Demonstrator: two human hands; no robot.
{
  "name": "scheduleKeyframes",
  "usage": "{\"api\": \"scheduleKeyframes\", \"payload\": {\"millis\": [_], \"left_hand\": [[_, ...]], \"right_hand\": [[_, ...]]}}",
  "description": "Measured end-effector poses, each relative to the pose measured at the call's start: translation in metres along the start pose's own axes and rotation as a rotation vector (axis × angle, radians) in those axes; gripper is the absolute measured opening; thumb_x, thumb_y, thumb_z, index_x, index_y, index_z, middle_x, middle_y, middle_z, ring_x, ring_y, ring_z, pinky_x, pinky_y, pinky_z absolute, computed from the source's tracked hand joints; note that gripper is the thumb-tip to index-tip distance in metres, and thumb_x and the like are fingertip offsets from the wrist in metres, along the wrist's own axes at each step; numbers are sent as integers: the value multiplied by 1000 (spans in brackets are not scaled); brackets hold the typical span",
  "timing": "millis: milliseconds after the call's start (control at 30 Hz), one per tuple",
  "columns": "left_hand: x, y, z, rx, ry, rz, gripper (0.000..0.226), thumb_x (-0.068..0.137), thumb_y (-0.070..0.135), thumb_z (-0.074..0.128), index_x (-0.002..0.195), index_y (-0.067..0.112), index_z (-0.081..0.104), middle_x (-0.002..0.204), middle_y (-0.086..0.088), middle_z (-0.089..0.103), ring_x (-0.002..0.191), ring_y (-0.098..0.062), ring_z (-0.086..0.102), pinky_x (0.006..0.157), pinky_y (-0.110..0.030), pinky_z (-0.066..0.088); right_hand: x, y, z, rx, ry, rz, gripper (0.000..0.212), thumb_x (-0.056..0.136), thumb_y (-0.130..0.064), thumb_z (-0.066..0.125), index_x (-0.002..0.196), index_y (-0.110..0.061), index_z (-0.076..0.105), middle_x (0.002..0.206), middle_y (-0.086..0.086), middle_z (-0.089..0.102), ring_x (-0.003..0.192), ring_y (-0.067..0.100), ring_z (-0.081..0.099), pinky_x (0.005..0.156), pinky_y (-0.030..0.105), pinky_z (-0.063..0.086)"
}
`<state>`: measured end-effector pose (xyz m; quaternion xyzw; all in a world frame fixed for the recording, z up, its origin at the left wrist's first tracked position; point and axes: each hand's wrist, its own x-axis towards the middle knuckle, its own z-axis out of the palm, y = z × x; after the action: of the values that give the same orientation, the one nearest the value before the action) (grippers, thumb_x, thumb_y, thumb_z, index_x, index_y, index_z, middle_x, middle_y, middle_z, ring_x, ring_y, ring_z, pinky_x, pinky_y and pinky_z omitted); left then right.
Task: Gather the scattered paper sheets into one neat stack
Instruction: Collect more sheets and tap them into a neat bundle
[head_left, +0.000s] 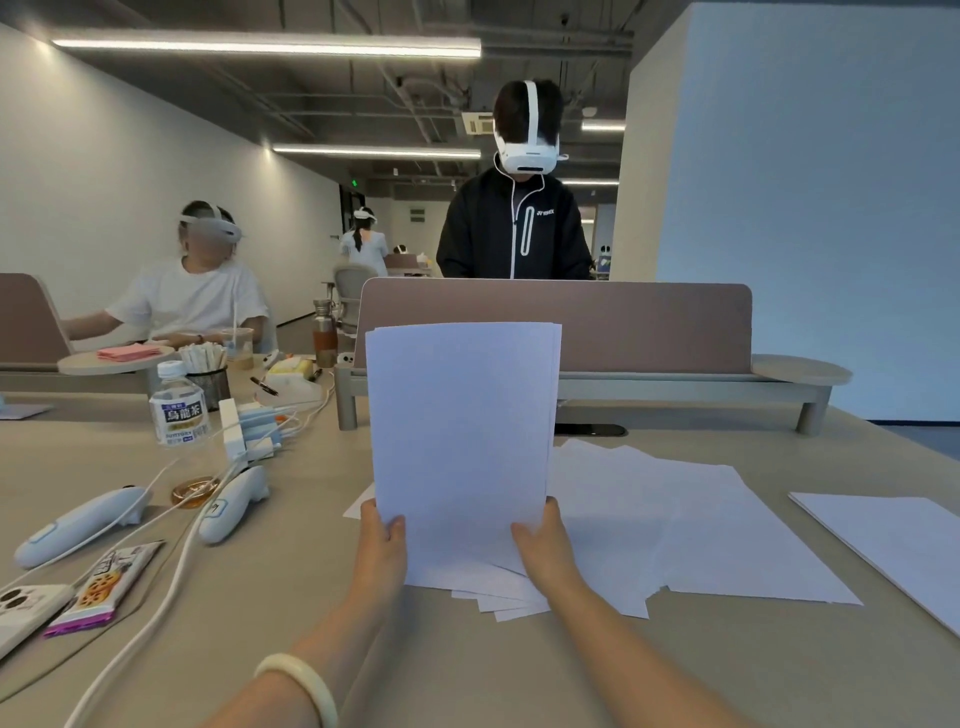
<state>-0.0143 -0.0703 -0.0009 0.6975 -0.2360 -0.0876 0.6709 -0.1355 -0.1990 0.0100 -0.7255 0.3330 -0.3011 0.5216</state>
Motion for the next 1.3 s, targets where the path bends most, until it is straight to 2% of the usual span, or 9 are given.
{"api": "scheduleKeyframes", "payload": {"millis": [100, 200, 333, 567, 667, 767, 900, 1200, 1300], "left_hand": [[2, -10, -1, 30, -23, -35, 24, 97, 1, 33, 114, 16, 29, 109, -3, 51, 101, -22, 51, 82, -31, 39], [3, -17, -3, 81, -28, -56, 29, 96, -1, 32, 124, 9, 32, 114, -6, 50, 105, -23, 50, 84, -29, 36], [1, -14, -1, 114, -50, -29, 25, 97, -1, 30, 115, 15, 33, 104, 0, 52, 100, -21, 50, 71, -24, 39], [-1, -16, 2, 204, -16, -14, 34, 96, -3, 29, 128, 4, 36, 113, -4, 48, 100, -21, 46, 84, -27, 32], [-5, -8, 8, 254, -3, 17, 24, 97, -1, 30, 117, 9, 38, 107, -3, 46, 95, -19, 43, 81, -26, 31], [-6, -1, 20, 274, -20, 45, 15, 98, 1, 31, 106, 13, 34, 105, -3, 47, 92, -21, 45, 79, -31, 37], [-7, 11, 47, 250, -80, 28, 12, 98, 6, 32, 106, 15, 34, 104, -5, 50, 94, -26, 51, 84, -48, 51], [-37, 40, 166, 193, -274, 67, 20, 98, 8, 35, 117, 16, 33, 111, -1, 44, 100, -25, 48, 58, -31, 51], [-53, 44, 217, 194, -366, 46, 27, 98, 9, 37, 125, 12, 36, 115, -1, 43, 104, -24, 48, 53, -27, 52]], "right_hand": [[-2, 5, 2, -12, -15, 15, 41, 89, 1, 47, 127, -8, 36, 103, -1, 53, 91, 17, 51, 72, 20, 39], [-4, 12, 2, -74, -32, 7, 41, 89, 1, 45, 127, -9, 35, 104, -2, 51, 91, 16, 49, 70, 20, 38], [-1, 18, 2, -163, -32, 4, 37, 89, 2, 41, 124, -8, 39, 108, 2, 54, 92, 17, 48, 77, 20, 36], [6, 31, 2, -512, 7, 74, 26, 90, -19, 43, 115, -17, 51, 118, 3, 60, 114, 26, 53, 93, 34, 42], [5, 27, -7, -456, 9, 38, 12, 91, -17, 39, 93, -21, 50, 100, 0, 61, 103, 26, 55, 90, 34, 41], [10, 27, -24, -305, 30, 27, 17, 90, -11, 38, 78, -21, 44, 75, -8, 50, 84, 24, 52, 81, 32, 41], [11, 30, -62, -170, 114, 37, 19, 88, -8, 40, 72, -18, 42, 71, -3, 48, 72, 20, 47, 68, 30, 39], [1, 54, -193, -249, 318, 51, 19, 93, -5, 41, 78, -16, 40, 69, -8, 39, 68, 12, 43, 61, 24, 34], [-10, 69, -245, -253, 395, 100, 12, 93, -4, 41, 86, -10, 49, 79, 0, 49, 70, 14, 45, 56, 23, 32]]}}
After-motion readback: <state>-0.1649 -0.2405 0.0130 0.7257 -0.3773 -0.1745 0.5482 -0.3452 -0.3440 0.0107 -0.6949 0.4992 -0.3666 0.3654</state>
